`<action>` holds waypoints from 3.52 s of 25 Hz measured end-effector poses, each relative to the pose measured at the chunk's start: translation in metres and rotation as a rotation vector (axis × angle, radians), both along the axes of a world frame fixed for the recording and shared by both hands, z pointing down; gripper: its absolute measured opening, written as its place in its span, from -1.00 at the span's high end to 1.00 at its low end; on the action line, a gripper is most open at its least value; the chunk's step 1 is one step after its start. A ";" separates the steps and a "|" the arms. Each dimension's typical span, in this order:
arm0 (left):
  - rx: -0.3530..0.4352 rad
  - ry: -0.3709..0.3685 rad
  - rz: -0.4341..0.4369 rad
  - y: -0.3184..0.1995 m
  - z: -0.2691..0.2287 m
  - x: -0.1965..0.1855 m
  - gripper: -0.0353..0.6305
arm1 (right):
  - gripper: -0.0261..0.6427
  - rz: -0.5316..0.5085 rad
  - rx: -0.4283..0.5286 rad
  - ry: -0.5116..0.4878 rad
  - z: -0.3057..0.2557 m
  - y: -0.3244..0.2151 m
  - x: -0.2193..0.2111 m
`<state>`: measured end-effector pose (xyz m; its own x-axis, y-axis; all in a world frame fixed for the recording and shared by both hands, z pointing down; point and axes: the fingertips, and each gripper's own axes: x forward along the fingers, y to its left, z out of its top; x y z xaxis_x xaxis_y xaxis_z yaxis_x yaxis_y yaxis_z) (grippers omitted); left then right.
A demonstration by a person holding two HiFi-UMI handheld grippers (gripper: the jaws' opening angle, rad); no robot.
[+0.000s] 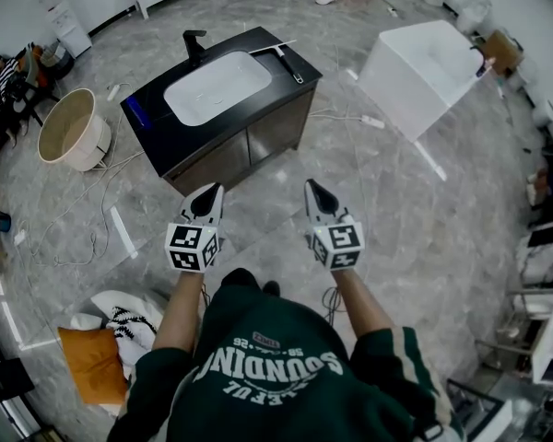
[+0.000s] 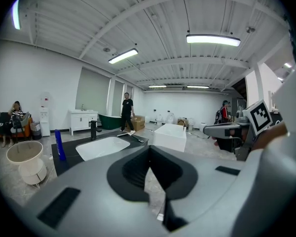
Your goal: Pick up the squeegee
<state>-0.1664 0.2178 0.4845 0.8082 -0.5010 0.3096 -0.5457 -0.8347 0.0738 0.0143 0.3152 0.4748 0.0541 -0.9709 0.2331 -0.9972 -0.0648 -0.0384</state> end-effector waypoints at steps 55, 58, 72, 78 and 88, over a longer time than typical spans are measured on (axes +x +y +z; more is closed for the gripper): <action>-0.099 -0.017 -0.030 -0.445 0.037 0.148 0.89 | 0.91 -0.119 -0.104 -0.051 0.034 -0.487 0.121; -0.102 -0.014 -0.071 -0.454 0.039 0.149 0.89 | 0.91 -0.167 -0.107 -0.052 0.038 -0.505 0.122; -0.121 -0.029 -0.305 -0.494 0.045 0.171 0.89 | 0.91 -0.419 -0.133 -0.064 0.047 -0.584 0.152; -0.132 -0.039 -0.348 -0.499 0.052 0.185 0.89 | 0.91 -0.458 -0.120 -0.058 0.052 -0.596 0.167; -0.148 -0.053 -0.377 -0.504 0.060 0.214 0.89 | 0.64 -0.455 -0.152 -0.065 0.067 -0.601 0.205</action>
